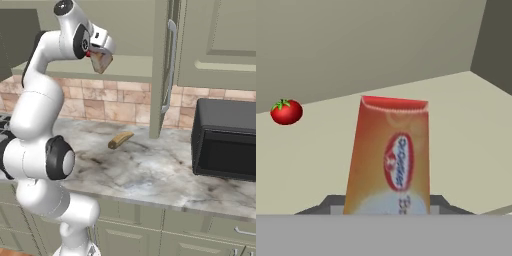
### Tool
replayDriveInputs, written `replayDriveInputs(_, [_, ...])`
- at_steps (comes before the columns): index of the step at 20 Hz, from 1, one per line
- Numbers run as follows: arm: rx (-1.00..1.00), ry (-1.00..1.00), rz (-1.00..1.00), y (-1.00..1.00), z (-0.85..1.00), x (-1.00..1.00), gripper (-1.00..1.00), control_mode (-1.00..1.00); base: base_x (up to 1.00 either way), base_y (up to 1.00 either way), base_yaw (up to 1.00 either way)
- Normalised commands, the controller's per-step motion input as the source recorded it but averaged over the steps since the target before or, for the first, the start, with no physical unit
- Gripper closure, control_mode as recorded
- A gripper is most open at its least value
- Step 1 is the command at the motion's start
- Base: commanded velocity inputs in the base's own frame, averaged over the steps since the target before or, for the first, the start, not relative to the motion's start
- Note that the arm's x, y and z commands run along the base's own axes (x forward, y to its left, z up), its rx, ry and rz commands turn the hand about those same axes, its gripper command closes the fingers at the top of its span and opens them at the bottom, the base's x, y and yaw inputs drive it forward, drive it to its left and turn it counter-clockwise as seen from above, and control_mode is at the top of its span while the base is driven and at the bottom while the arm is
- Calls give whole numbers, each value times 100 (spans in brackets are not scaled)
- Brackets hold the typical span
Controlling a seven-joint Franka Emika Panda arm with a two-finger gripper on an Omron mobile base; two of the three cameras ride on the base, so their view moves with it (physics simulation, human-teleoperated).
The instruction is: Pick the boxed food and cereal from the counter and place them in the cabinets closest to them.
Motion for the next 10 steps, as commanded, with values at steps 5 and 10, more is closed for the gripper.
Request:
replayDriveInputs(5, [0, 0, 0, 0, 0, 20, 100, -100, 0, 0, 0])
replayDriveInputs(10, [0, 0, 0, 0, 0, 24, 100, -100, 0, 0, 0])
